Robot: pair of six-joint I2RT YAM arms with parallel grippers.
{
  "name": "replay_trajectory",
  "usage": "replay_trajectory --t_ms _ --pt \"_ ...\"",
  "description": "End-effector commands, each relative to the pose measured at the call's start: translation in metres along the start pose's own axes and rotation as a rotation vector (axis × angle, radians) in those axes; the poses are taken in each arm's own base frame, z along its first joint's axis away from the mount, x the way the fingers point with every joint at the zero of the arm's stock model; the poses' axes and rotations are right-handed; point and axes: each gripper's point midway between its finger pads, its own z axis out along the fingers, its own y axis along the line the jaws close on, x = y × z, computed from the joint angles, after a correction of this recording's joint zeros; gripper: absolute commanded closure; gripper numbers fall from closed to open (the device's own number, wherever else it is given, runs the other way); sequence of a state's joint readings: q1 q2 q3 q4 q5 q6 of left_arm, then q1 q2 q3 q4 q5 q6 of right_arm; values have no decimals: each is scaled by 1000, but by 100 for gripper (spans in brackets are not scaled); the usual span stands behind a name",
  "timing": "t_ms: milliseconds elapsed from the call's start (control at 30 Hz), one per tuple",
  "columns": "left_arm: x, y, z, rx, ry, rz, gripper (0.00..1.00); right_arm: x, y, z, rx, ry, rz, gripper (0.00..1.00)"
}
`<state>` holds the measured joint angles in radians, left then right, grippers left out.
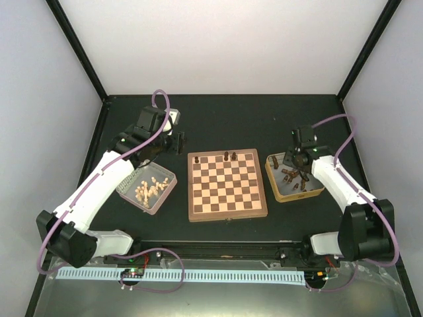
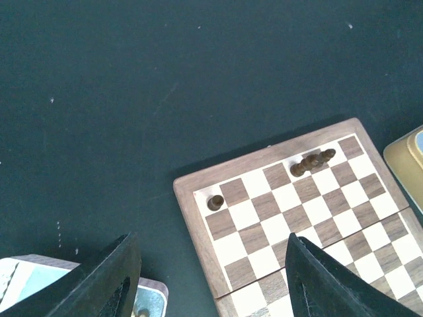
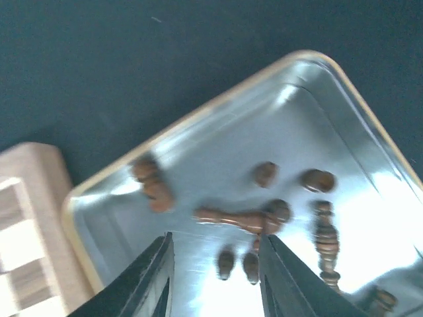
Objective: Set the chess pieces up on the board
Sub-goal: Pick up the chess piece from the storage box.
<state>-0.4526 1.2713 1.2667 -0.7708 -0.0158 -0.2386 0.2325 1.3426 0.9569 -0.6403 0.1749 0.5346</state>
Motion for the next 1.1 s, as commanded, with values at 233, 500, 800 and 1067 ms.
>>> replay_trajectory --t_ms 233,500,800,1067 --pt "-12 -6 -7 44 -57 -5 38 -5 -44 53 68 71 70 61" --pt "-9 -5 -3 46 -47 -6 37 -7 -51 75 112 90 70 71" --pt "-6 -5 0 46 -34 -4 37 -5 -55 82 143 112 59 83" --pt "-6 -5 1 47 -32 -5 37 2 -54 85 137 142 55 82"
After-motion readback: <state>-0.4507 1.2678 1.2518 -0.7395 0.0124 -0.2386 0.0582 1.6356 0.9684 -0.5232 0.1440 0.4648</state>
